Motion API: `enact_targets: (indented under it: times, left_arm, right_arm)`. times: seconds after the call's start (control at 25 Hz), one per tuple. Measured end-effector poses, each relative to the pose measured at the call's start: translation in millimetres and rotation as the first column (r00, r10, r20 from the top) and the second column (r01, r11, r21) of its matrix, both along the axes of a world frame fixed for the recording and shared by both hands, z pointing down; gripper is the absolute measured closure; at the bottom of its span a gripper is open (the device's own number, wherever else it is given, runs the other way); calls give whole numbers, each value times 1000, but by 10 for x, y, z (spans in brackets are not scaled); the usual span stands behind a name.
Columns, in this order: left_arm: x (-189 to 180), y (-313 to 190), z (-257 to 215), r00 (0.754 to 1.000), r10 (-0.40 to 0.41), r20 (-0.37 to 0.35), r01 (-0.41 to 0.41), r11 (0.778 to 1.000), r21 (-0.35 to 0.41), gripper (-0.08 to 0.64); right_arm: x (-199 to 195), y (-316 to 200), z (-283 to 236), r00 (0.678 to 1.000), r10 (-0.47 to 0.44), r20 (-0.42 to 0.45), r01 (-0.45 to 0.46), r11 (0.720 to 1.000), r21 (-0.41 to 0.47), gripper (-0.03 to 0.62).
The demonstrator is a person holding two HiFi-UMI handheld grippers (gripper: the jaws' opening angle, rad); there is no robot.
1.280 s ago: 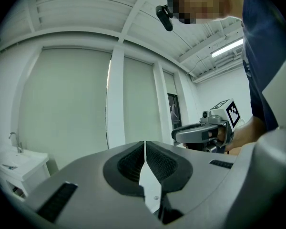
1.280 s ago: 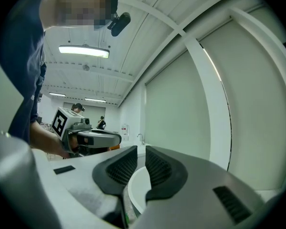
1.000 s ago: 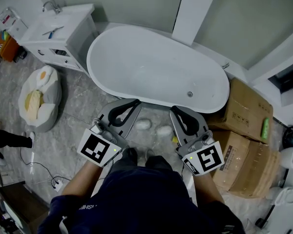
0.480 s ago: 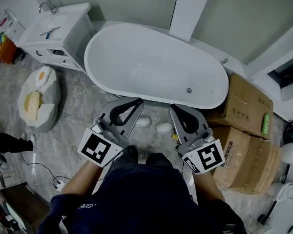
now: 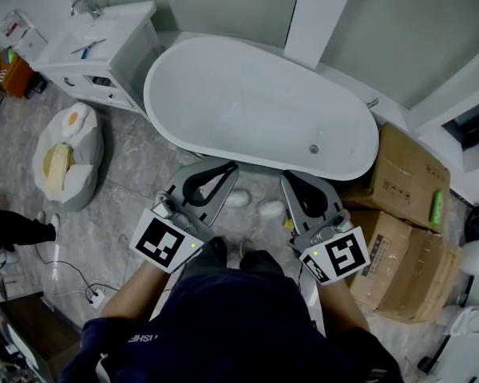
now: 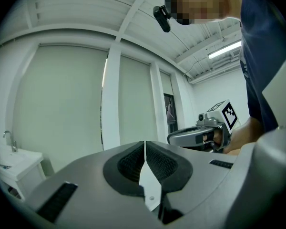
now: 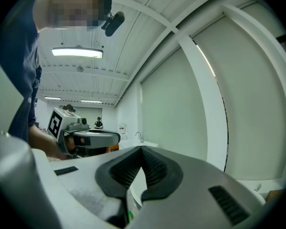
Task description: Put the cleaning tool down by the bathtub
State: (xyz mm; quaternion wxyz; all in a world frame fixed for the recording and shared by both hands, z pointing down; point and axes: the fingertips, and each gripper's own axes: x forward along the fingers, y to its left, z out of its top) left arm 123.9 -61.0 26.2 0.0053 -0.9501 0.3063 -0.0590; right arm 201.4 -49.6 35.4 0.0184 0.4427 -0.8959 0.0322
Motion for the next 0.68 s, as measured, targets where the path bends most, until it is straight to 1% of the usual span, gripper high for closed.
enact_targets:
  times: [0.4,0.68]
  left_arm:
    - [-102,22,61,1000,-10,7,10,1000,-15,523]
    - [-249,-90,177,1000,-22,-2,22,999,-34,523]
  right_arm:
    - [-87,-17,80,1000,-3,-12,2,1000,-29,589]
    - [-197,-139,171,1000,6,-26,-7,999,-47,589]
